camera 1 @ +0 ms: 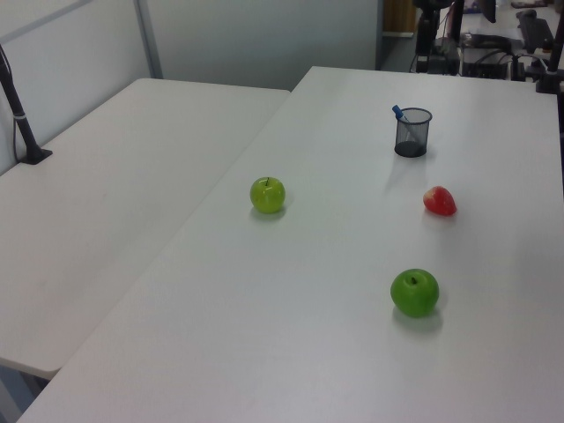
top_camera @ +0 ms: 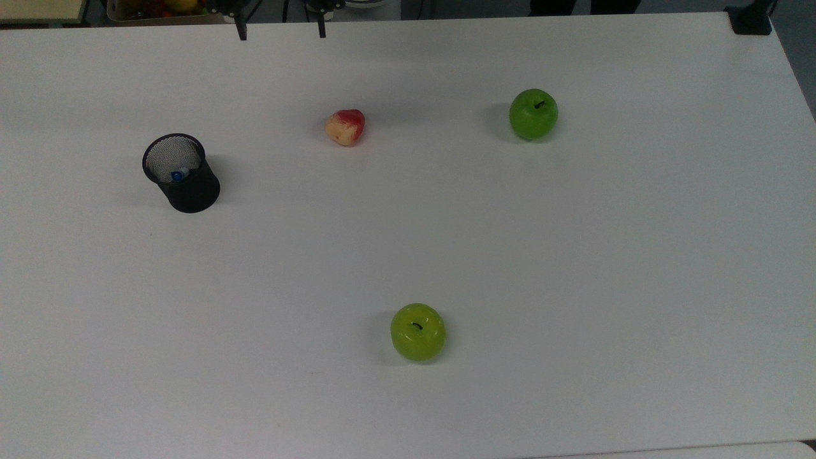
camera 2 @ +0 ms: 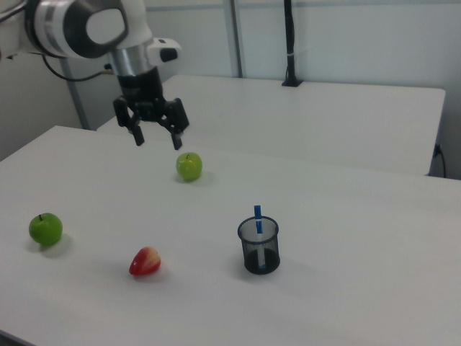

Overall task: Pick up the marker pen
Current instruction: 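Move the gripper over the black mesh pen cup, fingers open, then lower the gripper onto the blue marker and close on it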

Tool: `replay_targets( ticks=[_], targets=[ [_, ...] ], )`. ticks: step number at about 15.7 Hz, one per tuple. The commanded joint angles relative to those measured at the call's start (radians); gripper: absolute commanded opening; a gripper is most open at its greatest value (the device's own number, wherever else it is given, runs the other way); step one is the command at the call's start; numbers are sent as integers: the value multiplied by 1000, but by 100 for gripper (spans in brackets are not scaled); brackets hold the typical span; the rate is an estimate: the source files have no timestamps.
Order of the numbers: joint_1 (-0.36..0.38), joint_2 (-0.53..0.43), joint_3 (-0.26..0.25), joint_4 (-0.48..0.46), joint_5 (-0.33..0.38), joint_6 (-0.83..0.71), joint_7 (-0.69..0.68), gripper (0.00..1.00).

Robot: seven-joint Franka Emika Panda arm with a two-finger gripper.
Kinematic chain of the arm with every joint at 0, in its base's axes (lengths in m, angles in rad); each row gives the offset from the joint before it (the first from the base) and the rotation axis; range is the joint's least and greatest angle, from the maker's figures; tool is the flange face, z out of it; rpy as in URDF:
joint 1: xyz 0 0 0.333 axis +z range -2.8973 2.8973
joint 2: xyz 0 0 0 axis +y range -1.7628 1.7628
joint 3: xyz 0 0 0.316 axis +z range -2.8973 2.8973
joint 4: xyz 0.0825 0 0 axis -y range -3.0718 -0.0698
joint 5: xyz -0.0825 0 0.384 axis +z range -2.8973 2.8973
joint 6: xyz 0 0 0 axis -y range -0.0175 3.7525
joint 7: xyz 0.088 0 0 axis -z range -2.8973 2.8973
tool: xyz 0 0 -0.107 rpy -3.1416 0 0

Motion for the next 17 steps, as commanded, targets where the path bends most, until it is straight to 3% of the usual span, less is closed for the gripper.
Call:
replay_targets(
  ticks=[1, 7, 17],
  targets=[
    [-58, 36, -2, 5, 7, 69, -114, 100],
    [-151, 105, -2, -22, 7, 205, -240, 100],
    [-221, 269, -2, -19, 5, 422, -246, 100]
  ],
)
